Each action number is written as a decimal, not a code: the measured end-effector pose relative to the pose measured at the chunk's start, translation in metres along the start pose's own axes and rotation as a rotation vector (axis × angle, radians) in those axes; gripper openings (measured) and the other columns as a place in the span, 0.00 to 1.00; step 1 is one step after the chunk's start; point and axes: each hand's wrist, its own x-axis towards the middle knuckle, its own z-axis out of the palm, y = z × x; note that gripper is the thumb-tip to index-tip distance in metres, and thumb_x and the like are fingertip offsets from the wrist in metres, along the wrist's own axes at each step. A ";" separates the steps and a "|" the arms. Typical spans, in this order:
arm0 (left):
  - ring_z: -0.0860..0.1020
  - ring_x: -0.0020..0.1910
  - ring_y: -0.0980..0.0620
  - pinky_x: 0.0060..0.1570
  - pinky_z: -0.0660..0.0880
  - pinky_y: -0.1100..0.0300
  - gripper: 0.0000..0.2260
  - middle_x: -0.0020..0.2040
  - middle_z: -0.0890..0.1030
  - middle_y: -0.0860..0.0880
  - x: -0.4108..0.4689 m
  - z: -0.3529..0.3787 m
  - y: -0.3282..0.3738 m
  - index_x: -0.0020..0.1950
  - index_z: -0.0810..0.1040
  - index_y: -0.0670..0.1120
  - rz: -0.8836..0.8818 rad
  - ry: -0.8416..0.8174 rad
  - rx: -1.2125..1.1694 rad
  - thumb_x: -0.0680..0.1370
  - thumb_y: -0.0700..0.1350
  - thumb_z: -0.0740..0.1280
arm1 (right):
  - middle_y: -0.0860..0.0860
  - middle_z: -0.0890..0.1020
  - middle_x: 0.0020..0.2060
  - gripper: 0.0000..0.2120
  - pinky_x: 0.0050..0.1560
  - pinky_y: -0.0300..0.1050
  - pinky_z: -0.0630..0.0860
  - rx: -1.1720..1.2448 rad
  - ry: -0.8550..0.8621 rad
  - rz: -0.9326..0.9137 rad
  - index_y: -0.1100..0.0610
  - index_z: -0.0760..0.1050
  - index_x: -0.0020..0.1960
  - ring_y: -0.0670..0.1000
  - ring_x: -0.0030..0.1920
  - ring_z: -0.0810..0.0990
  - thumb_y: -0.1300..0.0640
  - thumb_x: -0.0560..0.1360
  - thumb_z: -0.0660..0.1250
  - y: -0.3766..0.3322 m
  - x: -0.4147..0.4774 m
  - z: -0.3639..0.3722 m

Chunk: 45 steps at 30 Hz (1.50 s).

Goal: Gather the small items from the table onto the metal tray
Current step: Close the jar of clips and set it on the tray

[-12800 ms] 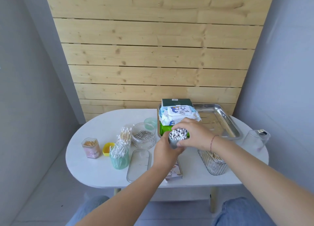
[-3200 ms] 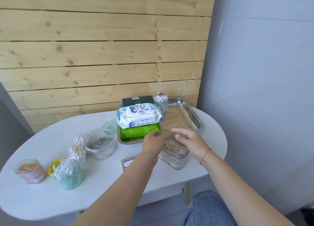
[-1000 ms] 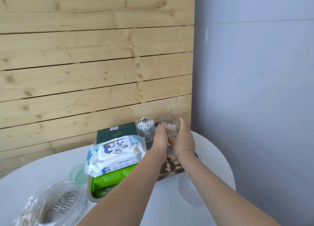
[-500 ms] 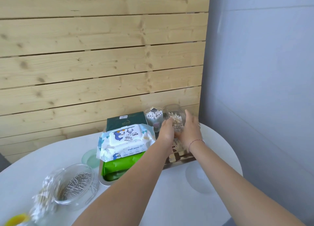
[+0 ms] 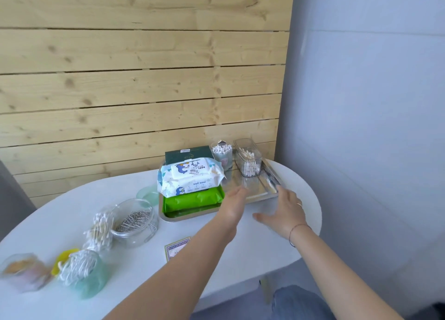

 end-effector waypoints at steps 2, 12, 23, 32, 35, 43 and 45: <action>0.71 0.60 0.49 0.64 0.64 0.54 0.06 0.58 0.74 0.49 -0.013 0.000 -0.004 0.46 0.75 0.53 0.015 0.004 0.001 0.79 0.46 0.59 | 0.55 0.58 0.73 0.53 0.72 0.52 0.61 -0.075 -0.069 0.079 0.53 0.45 0.77 0.59 0.74 0.58 0.36 0.63 0.71 0.004 -0.006 0.004; 0.71 0.58 0.50 0.58 0.65 0.60 0.09 0.57 0.75 0.48 -0.064 -0.027 -0.012 0.57 0.75 0.49 0.012 0.064 -0.009 0.78 0.43 0.61 | 0.55 0.65 0.69 0.48 0.67 0.52 0.65 -0.089 -0.038 0.048 0.53 0.51 0.74 0.60 0.69 0.65 0.40 0.64 0.72 -0.012 -0.045 -0.003; 0.75 0.46 0.49 0.59 0.72 0.54 0.10 0.45 0.79 0.47 -0.091 -0.139 0.001 0.44 0.78 0.45 0.091 0.338 -0.171 0.78 0.48 0.60 | 0.51 0.64 0.71 0.54 0.69 0.44 0.62 0.036 -0.192 -0.541 0.45 0.43 0.76 0.52 0.73 0.61 0.40 0.62 0.74 -0.168 -0.074 0.013; 0.74 0.38 0.50 0.39 0.70 0.60 0.10 0.41 0.76 0.46 -0.105 -0.174 -0.017 0.42 0.73 0.44 -0.045 0.498 -0.610 0.80 0.41 0.55 | 0.51 0.57 0.74 0.48 0.70 0.46 0.62 -0.132 -0.405 -0.787 0.49 0.47 0.76 0.53 0.74 0.58 0.49 0.66 0.74 -0.257 -0.051 0.058; 0.71 0.33 0.51 0.35 0.69 0.61 0.06 0.37 0.71 0.45 -0.104 -0.165 -0.036 0.49 0.71 0.41 -0.155 0.545 -0.692 0.79 0.35 0.55 | 0.54 0.58 0.75 0.49 0.72 0.53 0.59 -0.599 -0.453 -0.844 0.50 0.46 0.76 0.57 0.74 0.56 0.45 0.65 0.72 -0.281 -0.036 0.079; 0.70 0.47 0.47 0.55 0.69 0.55 0.30 0.51 0.71 0.45 -0.092 -0.175 -0.056 0.73 0.62 0.41 -0.294 0.548 -0.678 0.70 0.35 0.58 | 0.52 0.60 0.73 0.49 0.68 0.58 0.65 -0.886 -0.597 -0.788 0.47 0.46 0.76 0.57 0.73 0.56 0.40 0.65 0.71 -0.287 -0.023 0.126; 0.70 0.51 0.46 0.61 0.68 0.53 0.33 0.55 0.72 0.44 -0.094 -0.175 -0.057 0.75 0.59 0.44 -0.279 0.539 -0.675 0.69 0.35 0.59 | 0.51 0.58 0.73 0.50 0.68 0.58 0.65 -0.820 -0.624 -0.779 0.46 0.45 0.76 0.56 0.74 0.54 0.43 0.65 0.72 -0.282 -0.021 0.129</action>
